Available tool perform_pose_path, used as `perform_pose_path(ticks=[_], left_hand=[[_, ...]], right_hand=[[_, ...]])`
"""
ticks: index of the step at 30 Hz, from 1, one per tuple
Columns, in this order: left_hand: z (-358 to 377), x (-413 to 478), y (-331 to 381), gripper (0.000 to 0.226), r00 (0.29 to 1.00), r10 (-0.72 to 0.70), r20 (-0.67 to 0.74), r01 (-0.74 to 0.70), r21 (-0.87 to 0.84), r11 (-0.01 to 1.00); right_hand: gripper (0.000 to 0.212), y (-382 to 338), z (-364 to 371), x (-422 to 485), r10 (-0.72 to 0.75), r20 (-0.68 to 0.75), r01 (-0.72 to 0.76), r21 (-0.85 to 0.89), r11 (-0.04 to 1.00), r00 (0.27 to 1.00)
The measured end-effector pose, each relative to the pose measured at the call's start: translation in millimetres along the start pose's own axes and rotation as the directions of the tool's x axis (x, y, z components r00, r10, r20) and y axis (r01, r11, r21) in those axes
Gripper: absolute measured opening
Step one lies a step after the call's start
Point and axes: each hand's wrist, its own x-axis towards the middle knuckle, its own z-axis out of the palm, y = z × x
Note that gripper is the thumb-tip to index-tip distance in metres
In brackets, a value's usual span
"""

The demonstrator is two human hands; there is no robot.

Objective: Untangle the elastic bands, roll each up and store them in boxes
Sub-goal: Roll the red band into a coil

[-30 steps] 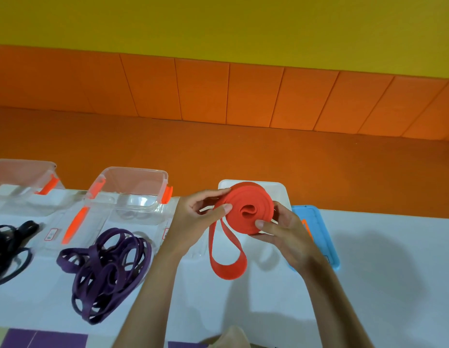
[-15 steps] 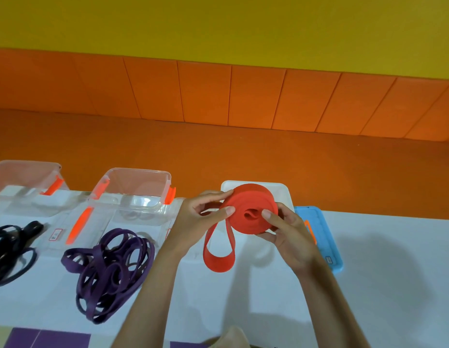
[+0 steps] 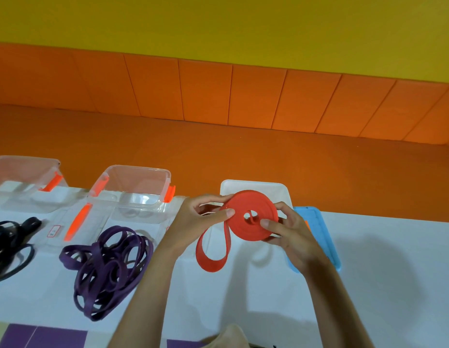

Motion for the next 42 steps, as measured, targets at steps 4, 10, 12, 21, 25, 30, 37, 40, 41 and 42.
perform_pose_path(ticks=[4, 10, 12, 21, 25, 30, 37, 40, 41, 42], left_hand=[[0.2, -0.6, -0.3, 0.046, 0.999, -0.028, 0.025, 0.029, -0.031, 0.999], [5.2, 0.9, -8.3, 0.032, 0.990, -0.058, -0.131, 0.048, -0.077, 0.996], [10.2, 1.4, -12.3, 0.033, 0.983, -0.070, -0.168, 0.057, -0.076, 0.995], [27.9, 3.0, -20.7, 0.036, 0.982, -0.078, -0.170, 0.041, -0.212, 0.976], [36.1, 4.9, -24.7, 0.034, 0.960, -0.070, -0.271, 0.011, -0.215, 0.977], [39.3, 8.3, -34.0, 0.025, 0.950, -0.112, -0.291, 0.055, -0.198, 0.979], [43.4, 8.6, -41.0, 0.014, 0.952, -0.161, -0.260, 0.093, -0.255, 0.962], [45.2, 5.9, -40.0, 0.021, 0.957, -0.184, -0.223, 0.137, -0.211, 0.968], [44.6, 5.1, -39.3, 0.023, 0.961, -0.186, -0.203, 0.151, -0.177, 0.973], [43.6, 4.2, -39.6, 0.024, 0.966, -0.193, -0.175, 0.166, -0.157, 0.974]], right_hand=[[0.055, 1.0, 0.3, 1.8, 0.012, -0.002, -0.012, 0.044, 0.999, 1.000], [0.066, 6.0, 1.4, 2.1, 0.054, -0.002, -0.054, -0.013, 0.998, 0.999], [0.066, 9.6, 2.9, 2.9, 0.041, -0.051, -0.042, -0.026, 0.999, 0.998], [0.042, 18.9, 21.5, 5.8, 0.032, -0.213, 0.041, 0.329, 0.944, 0.977], [0.067, 21.2, 18.3, 2.5, 0.042, -0.142, 0.003, 0.300, 0.954, 0.989], [0.085, 22.2, 6.0, -0.1, 0.010, -0.047, -0.009, 0.020, 1.000, 0.999], [0.049, 24.1, -3.4, -0.6, -0.006, -0.154, 0.009, 0.018, 1.000, 0.988], [0.039, 27.8, -2.1, -1.1, -0.020, -0.260, 0.036, 0.056, 0.998, 0.965], [0.035, 28.5, -1.2, -1.4, -0.022, -0.286, 0.043, 0.067, 0.997, 0.958], [0.030, 29.1, -0.7, -1.8, -0.024, -0.312, 0.052, 0.081, 0.995, 0.950]])
